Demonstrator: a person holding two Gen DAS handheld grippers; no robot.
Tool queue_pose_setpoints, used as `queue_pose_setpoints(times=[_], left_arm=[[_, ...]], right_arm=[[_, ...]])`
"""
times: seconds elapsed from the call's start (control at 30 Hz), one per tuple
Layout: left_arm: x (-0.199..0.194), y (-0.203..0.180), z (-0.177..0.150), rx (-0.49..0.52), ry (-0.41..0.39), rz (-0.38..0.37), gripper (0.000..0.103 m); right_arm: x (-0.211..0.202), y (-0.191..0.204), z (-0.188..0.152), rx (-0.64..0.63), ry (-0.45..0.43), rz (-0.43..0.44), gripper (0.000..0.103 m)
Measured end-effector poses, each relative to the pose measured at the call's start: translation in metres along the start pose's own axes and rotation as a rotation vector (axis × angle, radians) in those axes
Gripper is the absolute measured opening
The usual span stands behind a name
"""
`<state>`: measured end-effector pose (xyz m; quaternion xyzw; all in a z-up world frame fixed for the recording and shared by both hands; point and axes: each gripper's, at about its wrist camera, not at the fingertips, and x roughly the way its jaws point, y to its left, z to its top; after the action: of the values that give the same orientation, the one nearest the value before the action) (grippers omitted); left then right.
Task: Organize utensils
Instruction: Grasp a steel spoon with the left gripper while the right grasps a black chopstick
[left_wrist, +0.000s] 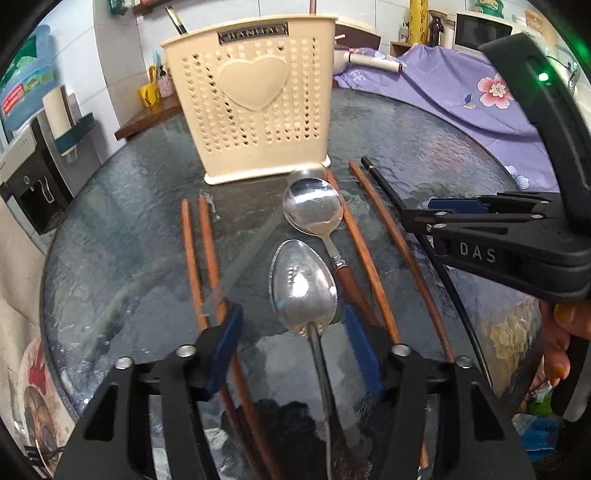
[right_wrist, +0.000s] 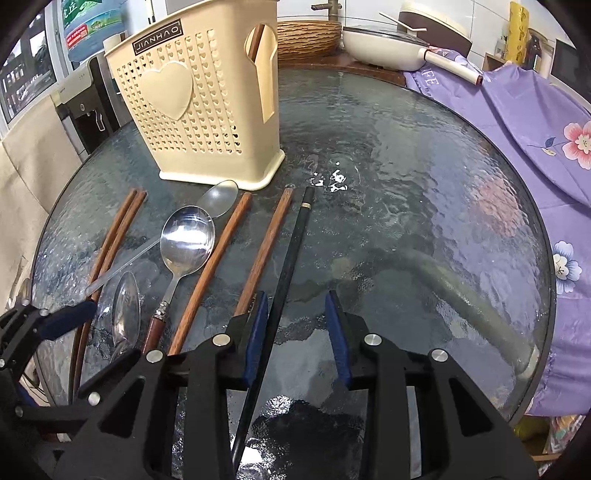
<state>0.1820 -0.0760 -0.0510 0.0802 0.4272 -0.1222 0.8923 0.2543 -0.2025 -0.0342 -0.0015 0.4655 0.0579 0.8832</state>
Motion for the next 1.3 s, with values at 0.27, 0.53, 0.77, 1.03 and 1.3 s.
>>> queue_pose_setpoints(times=[0.27, 0.53, 0.77, 1.03, 1.3], left_arm=[[0.009, -0.004, 0.013, -0.009, 0.01, 0.004, 0.051], [0.013, -0.007, 0.019, -0.014, 0.016, -0.005, 0.043], [0.014, -0.007, 0.022, -0.013, 0.023, -0.013, 0.037], [0.014, -0.007, 0.022, -0.025, 0.018, -0.019, 0.037], [0.007, 0.005, 0.028, -0.059, -0.017, -0.048, 0.037]], right_arm=[[0.004, -0.002, 0.008, -0.002, 0.013, 0.001, 0.033], [0.021, 0.004, 0.036, -0.017, 0.052, -0.032, 0.033], [0.037, 0.008, 0.061, -0.02, 0.076, -0.042, 0.025], [0.04, 0.009, 0.063, -0.035, 0.066, -0.022, 0.009], [0.036, -0.008, 0.058, 0.031, 0.024, 0.053, 0.008]])
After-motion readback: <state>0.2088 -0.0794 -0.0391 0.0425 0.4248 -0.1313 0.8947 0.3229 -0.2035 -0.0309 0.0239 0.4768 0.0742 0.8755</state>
